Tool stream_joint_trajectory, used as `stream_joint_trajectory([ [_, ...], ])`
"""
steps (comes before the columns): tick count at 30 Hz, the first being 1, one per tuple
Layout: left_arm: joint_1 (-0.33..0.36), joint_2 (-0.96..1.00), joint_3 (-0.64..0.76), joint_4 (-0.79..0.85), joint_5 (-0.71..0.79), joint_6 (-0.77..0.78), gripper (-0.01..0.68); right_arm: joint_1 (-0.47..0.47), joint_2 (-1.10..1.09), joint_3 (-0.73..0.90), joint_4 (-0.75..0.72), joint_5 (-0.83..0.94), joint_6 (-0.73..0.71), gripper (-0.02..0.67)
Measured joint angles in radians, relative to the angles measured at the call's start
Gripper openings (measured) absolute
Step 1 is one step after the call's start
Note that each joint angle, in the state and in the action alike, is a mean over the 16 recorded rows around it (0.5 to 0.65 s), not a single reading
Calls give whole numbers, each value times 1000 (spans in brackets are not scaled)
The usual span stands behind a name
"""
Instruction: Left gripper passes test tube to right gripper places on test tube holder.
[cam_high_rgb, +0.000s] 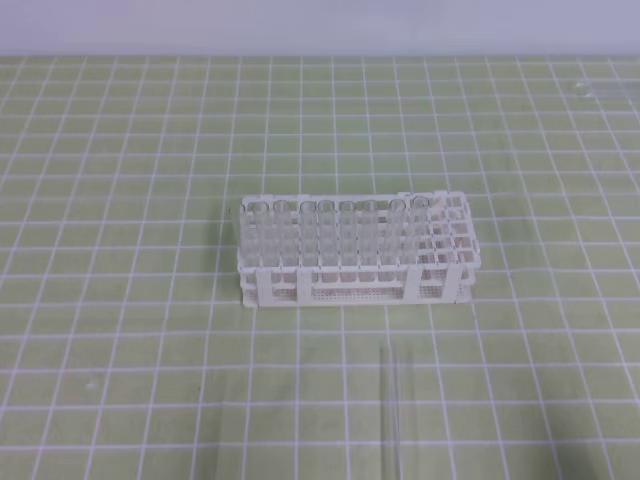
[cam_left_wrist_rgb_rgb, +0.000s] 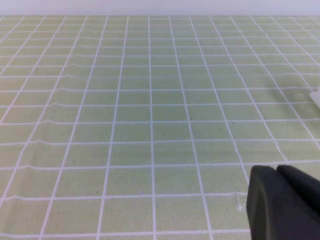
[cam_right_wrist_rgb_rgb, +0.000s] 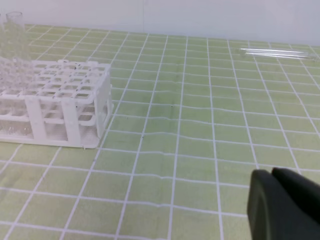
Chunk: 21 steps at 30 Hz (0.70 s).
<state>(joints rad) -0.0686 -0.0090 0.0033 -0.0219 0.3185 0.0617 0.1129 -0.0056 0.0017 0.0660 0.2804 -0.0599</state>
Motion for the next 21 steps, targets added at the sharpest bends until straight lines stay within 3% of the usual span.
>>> stream_joint_trajectory([
  [21,-2,-18,6,-40,-18,-10,-2,0,0,0,0,0,0,-18],
])
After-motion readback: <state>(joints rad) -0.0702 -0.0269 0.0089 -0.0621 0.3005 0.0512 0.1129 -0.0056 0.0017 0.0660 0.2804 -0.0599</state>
